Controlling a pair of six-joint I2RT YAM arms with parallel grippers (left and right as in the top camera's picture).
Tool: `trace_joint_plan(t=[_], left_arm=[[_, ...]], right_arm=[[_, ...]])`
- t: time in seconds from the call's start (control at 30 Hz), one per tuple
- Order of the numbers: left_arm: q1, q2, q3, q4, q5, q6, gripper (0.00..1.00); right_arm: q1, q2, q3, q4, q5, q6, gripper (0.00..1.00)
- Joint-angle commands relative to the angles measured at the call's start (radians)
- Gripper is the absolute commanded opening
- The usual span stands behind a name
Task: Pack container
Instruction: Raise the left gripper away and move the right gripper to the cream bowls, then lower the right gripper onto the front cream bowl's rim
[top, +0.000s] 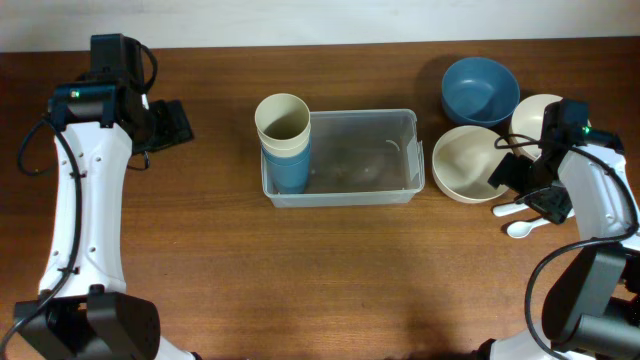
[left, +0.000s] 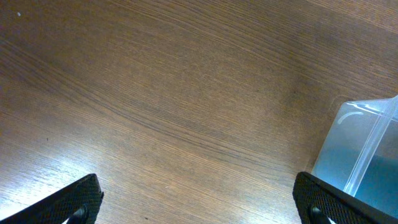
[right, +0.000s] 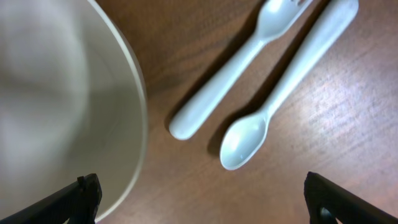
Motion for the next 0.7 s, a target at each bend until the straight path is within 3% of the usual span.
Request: trace_joint_plan(t=[0.0, 0.67], left_arm=[[0.004, 0.0, -0.011, 0.002, -0.004, -0.01, 1.0], [0.004, 0.0, -0.011, 0.002, -0.004, -0.01, 1.0]], right_arm=[[-0.002, 0.007, -0.002, 0.031, -0.019, 0.009, 0.99], [-0.002, 0.039, -0.003, 0.085, -0.052, 0.009, 1.0]])
